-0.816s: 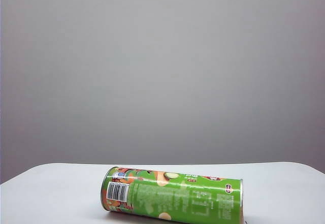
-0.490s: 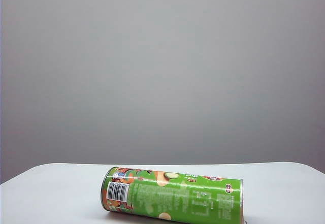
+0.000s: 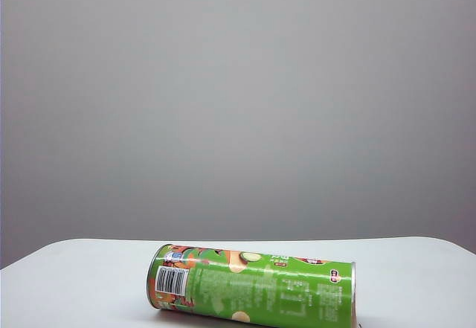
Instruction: Pick up the green tub of chips from the desk, pull out the transparent container with the chips inside partially, and then place the chips back on the desk.
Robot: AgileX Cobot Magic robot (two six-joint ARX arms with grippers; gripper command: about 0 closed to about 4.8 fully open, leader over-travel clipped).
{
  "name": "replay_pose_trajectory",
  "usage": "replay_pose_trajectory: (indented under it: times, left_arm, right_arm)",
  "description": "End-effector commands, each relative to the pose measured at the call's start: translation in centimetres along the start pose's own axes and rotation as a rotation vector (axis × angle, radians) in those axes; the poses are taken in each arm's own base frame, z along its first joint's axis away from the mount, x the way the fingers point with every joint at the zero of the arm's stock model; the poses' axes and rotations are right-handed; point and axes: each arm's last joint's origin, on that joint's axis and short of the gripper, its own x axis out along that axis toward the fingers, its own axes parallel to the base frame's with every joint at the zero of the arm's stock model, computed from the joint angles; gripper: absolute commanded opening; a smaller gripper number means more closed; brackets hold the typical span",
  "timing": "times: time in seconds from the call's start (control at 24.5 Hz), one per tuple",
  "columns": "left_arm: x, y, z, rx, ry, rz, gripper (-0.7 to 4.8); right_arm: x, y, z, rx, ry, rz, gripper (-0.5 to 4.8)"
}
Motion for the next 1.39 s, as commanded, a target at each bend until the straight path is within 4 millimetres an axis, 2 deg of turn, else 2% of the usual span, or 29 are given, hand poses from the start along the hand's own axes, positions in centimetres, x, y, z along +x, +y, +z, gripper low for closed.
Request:
replay_pose_trajectory:
  times: [0.04,0.16,0.2,0.37,0.49,0.61,0.78,0.82,0.98,1.1,1.22,1.39]
  left_arm:
    - [-0.5,-0.6,2.7,0.002,-0.109,0.027,-0.06]
    - [-0.8,-1.2,5.0,0.029,-0.16,0.047,-0.06]
    - [-0.8,-1.5,6.3,0.08,-0.159,0.041,-0.06]
    - [0.5,-2.1,8.7,0.215,-0.068,-0.004,-0.06]
    - [2.3,-2.3,10.0,0.321,0.008,-0.078,-0.06]
    - [6.1,-2.5,11.7,0.438,0.115,-0.287,-0.06]
    - [9.4,-2.1,12.5,0.518,0.199,-0.316,-0.06]
    - [11.3,-1.8,12.8,0.512,0.248,-0.318,-0.06]
    - [14.3,-1.8,13.5,0.496,0.359,-0.349,-0.06]
    - [15.9,-2.9,13.4,0.593,0.414,-0.434,-0.06]
    - [16.9,-5.3,12.1,0.838,0.431,-0.621,-0.06]
    - [17.3,-7.5,10.4,0.991,0.443,-0.737,-0.05]
  right_arm:
    - [0.0,0.4,0.9,0.038,-0.089,0.098,-0.06]
    - [-0.1,0.5,1.2,0.039,-0.11,0.107,-0.06]
    - [-0.1,0.5,1.2,0.039,-0.109,0.103,-0.06]
    - [-0.2,0.6,1.6,0.04,-0.106,0.098,-0.06]
    - [-0.7,0.6,2.6,0.038,-0.094,0.068,-0.06]
    - [-1.3,1.1,4.9,0.037,-0.097,0.064,-0.06]
    - [-1.5,1.5,6.9,0.037,-0.099,0.065,-0.06]
    - [-1.4,1.7,7.8,0.036,-0.094,0.064,-0.06]
    - [-1.0,2.4,9.7,0.029,-0.051,0.118,-0.06]
    - [-0.5,2.9,10.9,0.015,0.024,0.175,-0.06]
    - [0.6,3.7,11.7,-0.047,0.2,0.284,-0.06]
    - [1.9,4.0,11.4,-0.063,0.326,0.329,-0.06]
